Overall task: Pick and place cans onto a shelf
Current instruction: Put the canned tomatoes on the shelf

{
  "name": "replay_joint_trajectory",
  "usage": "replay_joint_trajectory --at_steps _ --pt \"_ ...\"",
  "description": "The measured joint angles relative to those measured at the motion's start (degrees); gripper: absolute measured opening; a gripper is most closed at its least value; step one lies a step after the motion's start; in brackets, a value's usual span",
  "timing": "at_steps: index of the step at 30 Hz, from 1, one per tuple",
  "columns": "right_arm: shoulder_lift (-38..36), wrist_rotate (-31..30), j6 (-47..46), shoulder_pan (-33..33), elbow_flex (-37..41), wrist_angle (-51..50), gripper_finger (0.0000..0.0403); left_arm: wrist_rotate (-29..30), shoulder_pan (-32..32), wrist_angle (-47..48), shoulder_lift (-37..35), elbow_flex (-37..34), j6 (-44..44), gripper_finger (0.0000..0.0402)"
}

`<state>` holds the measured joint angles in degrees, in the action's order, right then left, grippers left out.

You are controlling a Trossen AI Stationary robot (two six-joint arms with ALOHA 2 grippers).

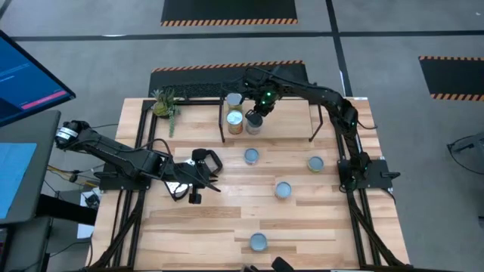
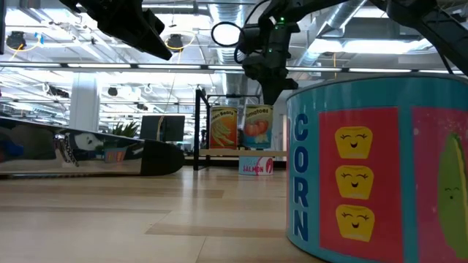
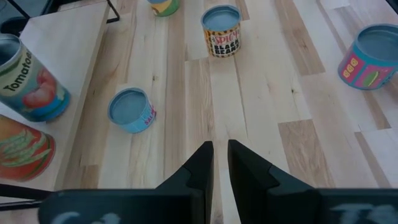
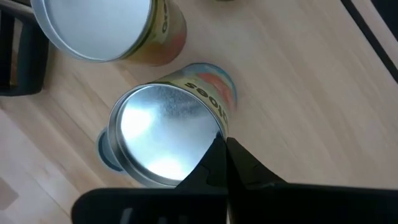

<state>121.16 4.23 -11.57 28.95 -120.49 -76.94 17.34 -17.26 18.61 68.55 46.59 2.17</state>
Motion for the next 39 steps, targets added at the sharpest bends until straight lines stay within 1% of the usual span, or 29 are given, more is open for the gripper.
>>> replay_joint_trajectory --at_steps 4,10,14,18,26,32,36,39 --pt "0.0 0.0 0.0 0.0 -0.02 0.01 0.0012 0.0 0.0 0.0 0.0 0.0 0.0 0.0038" --pt "0.0 -0.22 0.0 0.0 -0.04 0.84 0.0052 0.0 0.0 0.02 0.0 0.0 0.0 0.0038" --pt "0.0 -0.22 0.0 0.0 -0.04 0.99 0.0068 -0.01 -0.01 0.04 0.0 0.0 0.0 0.0038" --pt "0.0 -0.36 0.39 0.07 -0.05 1.16 0.0071 0.0 0.0 0.09 0.0 0.0 0.0 0.0038" --pt "-0.48 -4.41 2.01 0.33 -0.24 0.35 0.0071 -0.01 -0.02 0.5 0.0 0.0 0.07 0.0038" --pt "-0.57 -5.11 2.01 -0.09 -3.18 -6.14 0.0071 -0.02 0.0 1.86 0.0 0.0 0.65 0.0038" --pt "-0.42 -9.91 1.5 -1.17 -6.65 -12.44 0.0071 -0.02 -0.02 1.77 -0.02 0.0 0.66 0.0038" --pt "-1.11 -11.6 0.93 -2.61 -8.65 -13.01 0.0071 -0.02 -0.02 1.75 -0.02 0.0 1.04 0.0038"
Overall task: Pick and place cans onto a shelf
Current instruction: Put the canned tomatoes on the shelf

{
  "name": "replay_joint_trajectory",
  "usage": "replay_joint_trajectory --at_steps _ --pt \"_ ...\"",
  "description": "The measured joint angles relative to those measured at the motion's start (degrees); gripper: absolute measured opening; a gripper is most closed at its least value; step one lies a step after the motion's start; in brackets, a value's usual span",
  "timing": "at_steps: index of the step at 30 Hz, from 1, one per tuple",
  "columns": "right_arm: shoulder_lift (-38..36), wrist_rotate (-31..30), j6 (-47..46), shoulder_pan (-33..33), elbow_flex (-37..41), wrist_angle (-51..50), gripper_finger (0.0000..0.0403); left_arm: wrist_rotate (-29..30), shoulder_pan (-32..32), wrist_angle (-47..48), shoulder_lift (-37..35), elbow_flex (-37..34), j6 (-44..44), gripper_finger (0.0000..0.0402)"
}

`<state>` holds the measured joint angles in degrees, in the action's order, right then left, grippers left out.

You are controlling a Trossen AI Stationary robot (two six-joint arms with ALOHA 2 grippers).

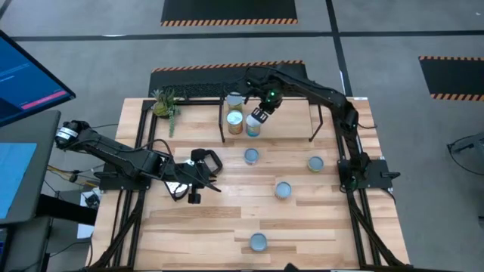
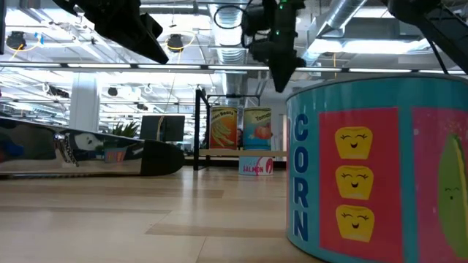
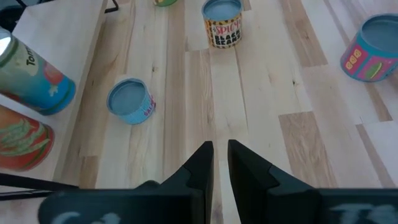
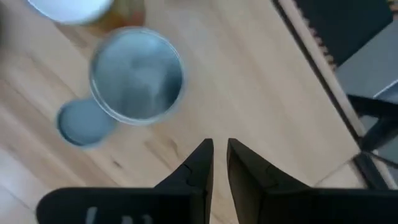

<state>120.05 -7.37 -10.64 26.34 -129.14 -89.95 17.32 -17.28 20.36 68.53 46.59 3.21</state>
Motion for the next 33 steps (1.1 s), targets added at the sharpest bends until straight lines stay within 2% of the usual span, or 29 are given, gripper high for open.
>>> replay_joint_trajectory --at_steps 4,8,12,17,20,26,29,33 --pt "-4.04 1.24 -1.38 -2.93 -1.74 0.07 0.0071 0.0 0.02 0.06 0.0 0.0 1.64 0.0038" --pt "-8.94 2.06 -7.68 -8.39 -1.62 -0.03 0.0071 -0.02 0.0 0.58 0.0 0.0 2.49 0.0038" --pt "-13.69 4.43 -9.48 -17.33 -1.64 -0.03 0.0071 0.0 0.02 0.7 0.0 0.0 2.59 0.0038" --pt "-17.09 4.16 -10.01 -30.26 -1.62 0.0 0.0071 0.0 0.01 0.7 0.0 0.0 2.61 0.0038" --pt "-17.57 -0.51 -13.65 -38.35 -1.62 0.01 0.0071 0.0 0.0 0.7 0.0 0.0 2.61 0.0038" --pt "-15.41 -16.12 -20.9 -50.91 0.53 -0.11 0.0071 0.0 0.0 0.61 0.0 0.0 2.4 0.0038" --pt "-13.29 -22.32 -25.65 -52.96 3.11 0.03 0.0071 0.0 0.0 0.44 0.0 0.0 2.29 0.0038" --pt "-10.6 -21.33 -28.88 -51.11 8.27 0.54 0.0068 0.02 0.0 -0.77 0.0 0.0 1.94 0.0038"
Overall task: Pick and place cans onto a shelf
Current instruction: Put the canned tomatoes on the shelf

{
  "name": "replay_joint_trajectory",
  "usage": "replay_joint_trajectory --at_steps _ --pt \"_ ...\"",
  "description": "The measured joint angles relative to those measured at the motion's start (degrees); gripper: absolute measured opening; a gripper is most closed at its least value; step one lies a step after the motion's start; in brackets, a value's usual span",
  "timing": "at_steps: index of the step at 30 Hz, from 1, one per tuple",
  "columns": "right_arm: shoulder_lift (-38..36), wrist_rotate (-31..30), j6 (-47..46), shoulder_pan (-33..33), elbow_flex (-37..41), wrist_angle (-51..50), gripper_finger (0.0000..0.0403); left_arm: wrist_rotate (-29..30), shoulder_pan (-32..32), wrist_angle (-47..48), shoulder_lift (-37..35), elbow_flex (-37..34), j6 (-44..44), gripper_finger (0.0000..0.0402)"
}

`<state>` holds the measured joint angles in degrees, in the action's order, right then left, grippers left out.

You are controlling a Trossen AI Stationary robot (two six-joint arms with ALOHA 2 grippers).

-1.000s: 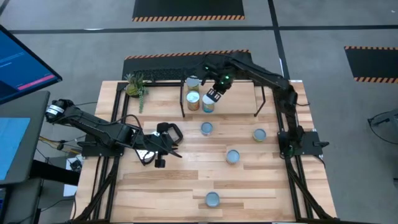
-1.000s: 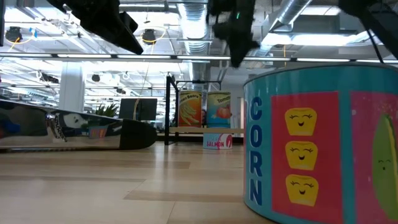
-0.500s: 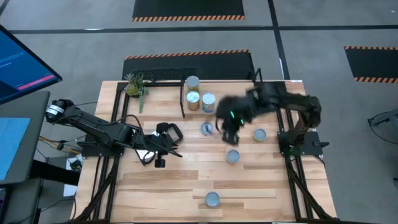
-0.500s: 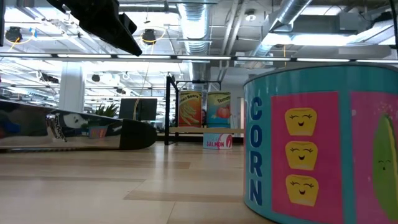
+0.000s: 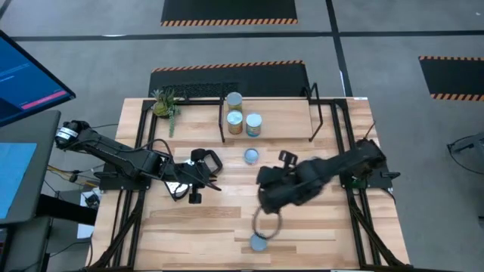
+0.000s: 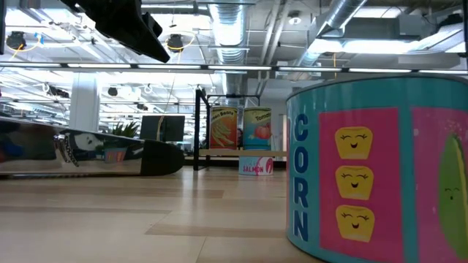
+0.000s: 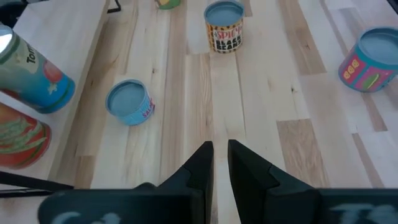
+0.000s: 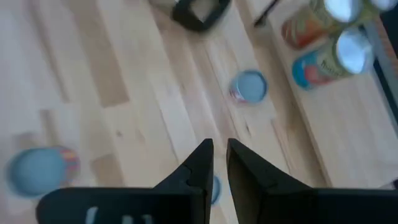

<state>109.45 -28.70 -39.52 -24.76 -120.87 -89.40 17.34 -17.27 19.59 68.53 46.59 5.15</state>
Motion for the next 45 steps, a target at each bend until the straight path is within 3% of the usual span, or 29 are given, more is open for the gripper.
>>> replay_joint_trajectory --at_steps 4,18,26,33,38,45 --pt "3.67 0.66 -1.91 3.04 2.82 0.62 0.0065 0.01 0.0 0.11 0.0 0.0 0.02 0.0038" --pt "13.8 -18.69 -4.16 6.88 4.14 -0.57 0.0065 0.01 0.01 0.77 0.0 0.0 -1.03 0.0038" --pt "14.45 -25.52 -1.18 8.57 5.1 -0.57 0.0065 0.01 0.02 0.97 0.0 0.0 -1.01 0.0038" --pt "8.8 -27.69 -0.58 9.91 15.11 -0.14 0.0065 0.01 0.02 2.17 0.0 0.0 0.28 0.0038" --pt "3.59 -28.95 3.52 10.34 25.18 7.44 0.0065 0.01 0.0 2.01 0.0 0.0 0.0 0.0038" --pt "-6.44 -26.4 21.49 13.89 43.24 37.03 0.0065 1.51 0.0 1.89 0.0 0.0 0.04 0.0038"
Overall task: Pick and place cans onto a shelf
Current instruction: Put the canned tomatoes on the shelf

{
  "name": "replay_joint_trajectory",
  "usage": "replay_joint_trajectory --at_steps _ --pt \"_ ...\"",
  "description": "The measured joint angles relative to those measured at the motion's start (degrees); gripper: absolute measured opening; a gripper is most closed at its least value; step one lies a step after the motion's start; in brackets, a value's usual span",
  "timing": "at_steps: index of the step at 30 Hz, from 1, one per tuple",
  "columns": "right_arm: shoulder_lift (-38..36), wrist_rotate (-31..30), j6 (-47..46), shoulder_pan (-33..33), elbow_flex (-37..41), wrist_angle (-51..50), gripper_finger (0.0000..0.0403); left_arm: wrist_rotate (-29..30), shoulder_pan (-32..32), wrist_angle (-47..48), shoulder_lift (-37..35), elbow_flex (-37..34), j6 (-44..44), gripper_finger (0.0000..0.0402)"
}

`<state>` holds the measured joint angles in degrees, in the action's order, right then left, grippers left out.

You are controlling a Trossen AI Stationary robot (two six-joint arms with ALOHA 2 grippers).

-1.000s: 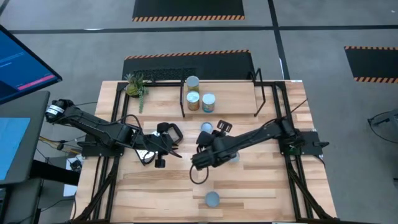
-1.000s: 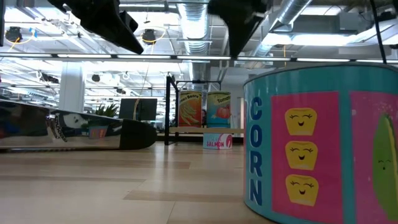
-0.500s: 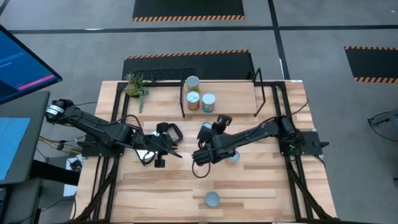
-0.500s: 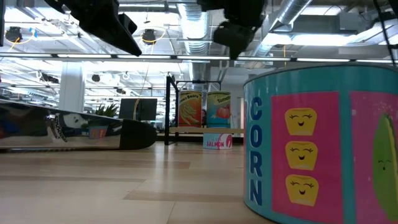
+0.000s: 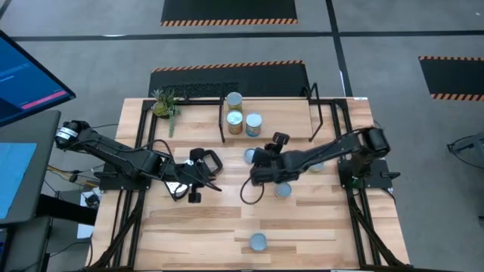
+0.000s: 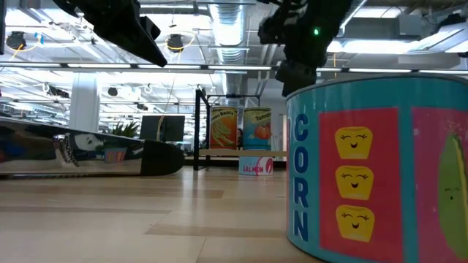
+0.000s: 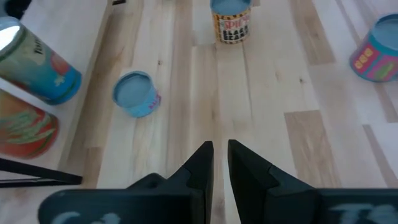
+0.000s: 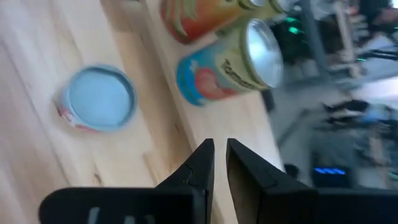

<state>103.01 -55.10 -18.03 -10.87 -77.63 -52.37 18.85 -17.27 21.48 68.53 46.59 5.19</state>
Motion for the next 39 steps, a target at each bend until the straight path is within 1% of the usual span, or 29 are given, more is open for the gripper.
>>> replay_joint_trajectory --at_steps 4,8,11,13,15,17,22,28,39 --pt "-6.06 6.69 8.66 2.3 10.28 18.38 0.0065 1.8 0.01 0.04 0.0 0.0 -0.25 0.0038" --pt "-10.58 10.72 16.32 3.65 17.05 34.54 0.0065 3.08 0.02 0.02 0.0 0.0 -0.26 0.0038" --pt "-12.2 14.33 19.52 5.34 20.71 42.54 0.0065 3.13 0.0 0.04 0.0 0.0 -0.54 0.0038" --pt "-12.29 18.77 19.85 7.48 22.81 45.87 0.0065 3.16 0.0 0.0 0.0 0.0 -0.59 0.0038" --pt "-11.55 22.82 19.58 9.7 24.66 48.79 0.0065 3.29 0.01 -0.2 0.0 0.0 -0.62 0.0038" --pt "-10.01 24.46 19.62 11.26 25.67 52.55 0.0065 3.3 0.0 -0.18 0.0 0.0 -0.44 0.0038" --pt "-8.02 25.46 22.98 13.3 25.5 57.88 0.0065 3.28 0.01 0.04 0.0 0.0 0.0 0.0038" --pt "-7.99 25.27 23.66 16.56 25.62 57.7 0.0065 3.28 0.01 0.0 0.0 0.0 0.0 0.0038" --pt "-7.99 25.25 24.6 18.05 25.56 58.18 0.0065 4.46 0.0 0.02 0.0 0.0 0.02 0.0038"
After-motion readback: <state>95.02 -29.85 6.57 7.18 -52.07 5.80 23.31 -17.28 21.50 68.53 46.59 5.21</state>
